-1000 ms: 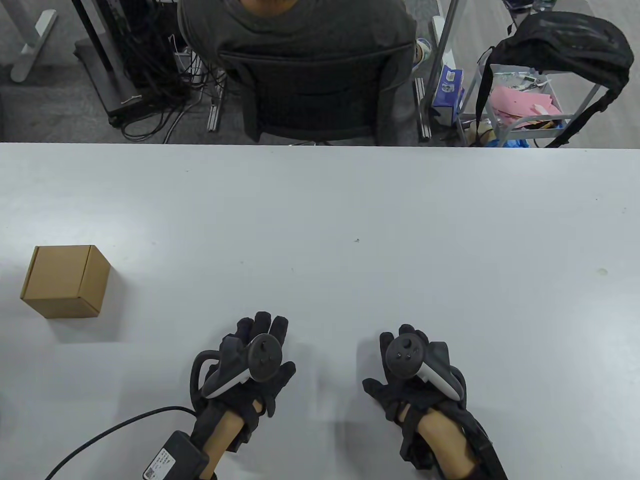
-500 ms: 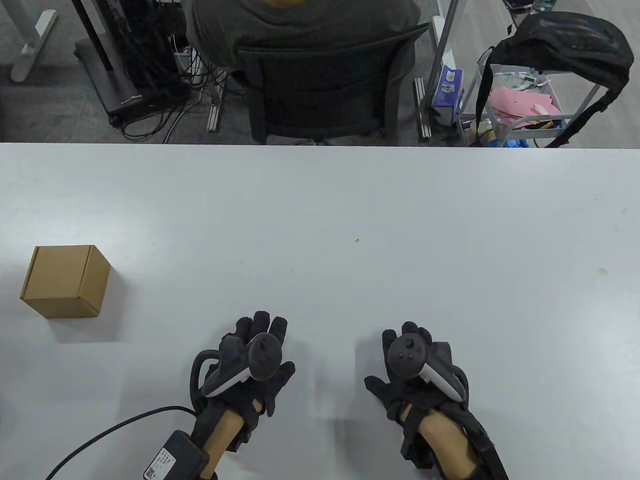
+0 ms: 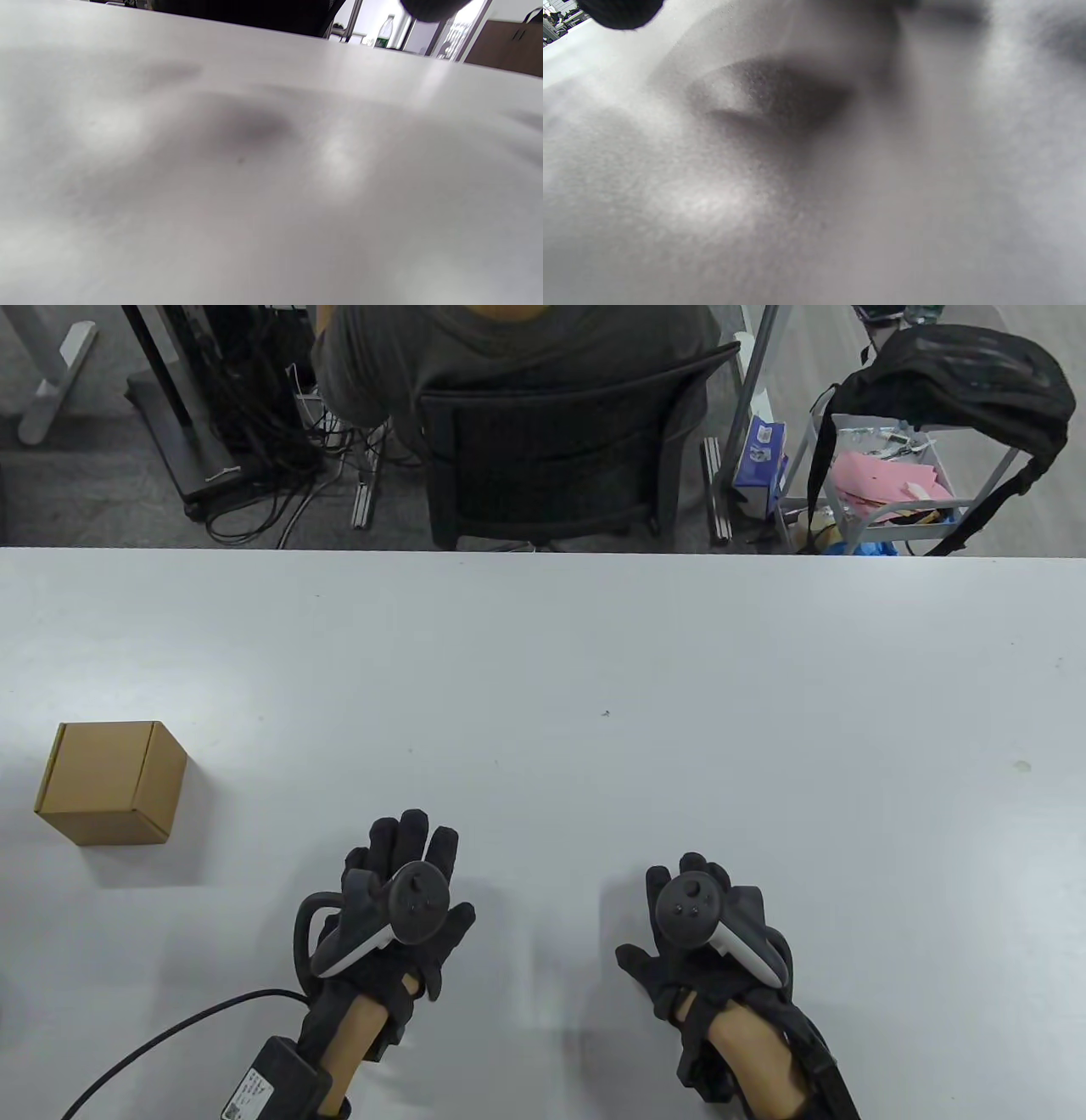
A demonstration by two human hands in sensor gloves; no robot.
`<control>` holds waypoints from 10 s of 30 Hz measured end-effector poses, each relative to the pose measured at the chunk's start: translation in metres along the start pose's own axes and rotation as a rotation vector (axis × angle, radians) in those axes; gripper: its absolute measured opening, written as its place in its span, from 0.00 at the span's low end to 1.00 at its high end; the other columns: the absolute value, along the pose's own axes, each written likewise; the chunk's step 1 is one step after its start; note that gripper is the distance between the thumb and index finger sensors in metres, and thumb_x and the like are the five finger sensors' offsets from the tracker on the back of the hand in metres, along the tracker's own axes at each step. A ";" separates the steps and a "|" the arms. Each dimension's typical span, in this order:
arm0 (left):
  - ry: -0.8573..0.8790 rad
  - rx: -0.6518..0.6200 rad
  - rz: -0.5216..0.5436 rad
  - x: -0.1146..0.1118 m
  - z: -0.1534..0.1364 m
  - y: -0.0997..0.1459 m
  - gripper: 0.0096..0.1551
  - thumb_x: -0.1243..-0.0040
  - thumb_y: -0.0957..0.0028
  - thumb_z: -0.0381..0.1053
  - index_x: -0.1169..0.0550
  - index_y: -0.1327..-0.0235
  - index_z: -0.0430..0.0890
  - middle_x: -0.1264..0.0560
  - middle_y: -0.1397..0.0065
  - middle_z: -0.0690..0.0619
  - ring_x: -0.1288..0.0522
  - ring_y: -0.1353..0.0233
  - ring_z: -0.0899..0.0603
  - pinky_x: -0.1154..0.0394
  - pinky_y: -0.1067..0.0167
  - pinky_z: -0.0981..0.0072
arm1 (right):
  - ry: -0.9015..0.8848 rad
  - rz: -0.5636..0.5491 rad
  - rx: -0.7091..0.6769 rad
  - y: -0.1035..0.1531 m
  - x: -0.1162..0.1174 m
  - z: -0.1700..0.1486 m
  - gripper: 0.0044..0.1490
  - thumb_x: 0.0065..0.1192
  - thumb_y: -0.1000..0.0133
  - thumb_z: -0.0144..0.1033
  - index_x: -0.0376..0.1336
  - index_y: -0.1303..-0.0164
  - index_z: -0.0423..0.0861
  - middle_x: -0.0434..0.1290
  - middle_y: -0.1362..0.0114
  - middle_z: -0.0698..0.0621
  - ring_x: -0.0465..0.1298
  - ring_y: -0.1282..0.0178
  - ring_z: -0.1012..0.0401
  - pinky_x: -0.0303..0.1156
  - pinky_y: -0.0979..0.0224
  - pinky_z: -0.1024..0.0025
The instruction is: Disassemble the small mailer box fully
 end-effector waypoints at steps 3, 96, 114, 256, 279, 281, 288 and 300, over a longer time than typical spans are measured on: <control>-0.042 0.011 0.018 0.000 -0.004 -0.006 0.50 0.50 0.50 0.70 0.58 0.23 0.58 0.69 0.18 0.51 0.67 0.16 0.35 0.62 0.23 0.33 | -0.006 -0.001 0.009 -0.001 -0.001 -0.002 0.55 0.50 0.55 0.63 0.23 0.36 0.59 0.11 0.32 0.53 0.15 0.26 0.48 0.21 0.23 0.45; 0.261 0.489 0.213 0.044 -0.030 -0.012 0.60 0.48 0.56 0.85 0.54 0.19 0.57 0.61 0.17 0.38 0.43 0.27 0.21 0.39 0.36 0.25 | -0.025 0.047 0.023 0.008 -0.004 -0.006 0.55 0.50 0.55 0.62 0.24 0.35 0.59 0.11 0.32 0.53 0.15 0.26 0.48 0.22 0.23 0.45; 0.204 0.380 0.045 0.013 0.077 0.007 0.61 0.55 0.53 0.86 0.60 0.20 0.54 0.67 0.19 0.37 0.46 0.27 0.21 0.38 0.37 0.25 | -0.031 0.058 0.017 0.011 -0.005 -0.006 0.55 0.50 0.55 0.62 0.24 0.35 0.59 0.11 0.32 0.53 0.15 0.26 0.48 0.22 0.23 0.45; 0.540 -0.420 -0.076 -0.010 0.002 -0.019 0.38 0.53 0.47 0.63 0.45 0.22 0.63 0.60 0.14 0.62 0.54 0.14 0.37 0.48 0.25 0.33 | 0.591 -0.778 -0.370 0.076 -0.037 0.134 0.45 0.57 0.51 0.31 0.40 0.30 0.63 0.46 0.18 0.55 0.49 0.16 0.49 0.49 0.19 0.44; 0.515 -0.443 -0.075 -0.012 -0.003 -0.018 0.43 0.54 0.48 0.67 0.54 0.22 0.65 0.61 0.14 0.64 0.57 0.14 0.35 0.51 0.25 0.32 | 0.180 -1.115 -0.464 0.090 -0.049 0.159 0.58 0.55 0.62 0.73 0.43 0.27 0.57 0.64 0.46 0.57 0.65 0.50 0.59 0.58 0.36 0.52; 0.516 -0.438 -0.090 -0.014 -0.002 -0.017 0.47 0.54 0.49 0.69 0.59 0.22 0.60 0.64 0.14 0.59 0.59 0.14 0.35 0.53 0.25 0.31 | 0.169 -1.113 -0.451 0.091 -0.056 0.161 0.57 0.56 0.62 0.73 0.43 0.27 0.57 0.64 0.46 0.56 0.64 0.50 0.59 0.58 0.36 0.52; 0.600 -0.288 -0.171 -0.023 0.001 -0.019 0.57 0.52 0.49 0.73 0.62 0.24 0.47 0.70 0.18 0.47 0.65 0.17 0.32 0.57 0.25 0.32 | 0.189 -1.127 -0.445 0.086 -0.089 0.172 0.57 0.57 0.61 0.72 0.43 0.26 0.56 0.64 0.45 0.56 0.64 0.50 0.58 0.58 0.35 0.52; 0.633 -0.249 -0.198 -0.030 0.003 -0.020 0.57 0.54 0.50 0.75 0.61 0.23 0.46 0.69 0.18 0.46 0.65 0.18 0.31 0.57 0.25 0.33 | 0.234 -1.054 -0.402 0.058 -0.140 0.192 0.55 0.51 0.58 0.70 0.40 0.26 0.57 0.62 0.44 0.56 0.63 0.47 0.59 0.56 0.32 0.51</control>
Point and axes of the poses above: the tracker on the back of each hand, its own z axis roughly to the thumb side, its own y axis roughly from the fingertips to the wrist, x = y × z, the point moved 2 cm from there along -y, roughly from the wrist to the fingertips
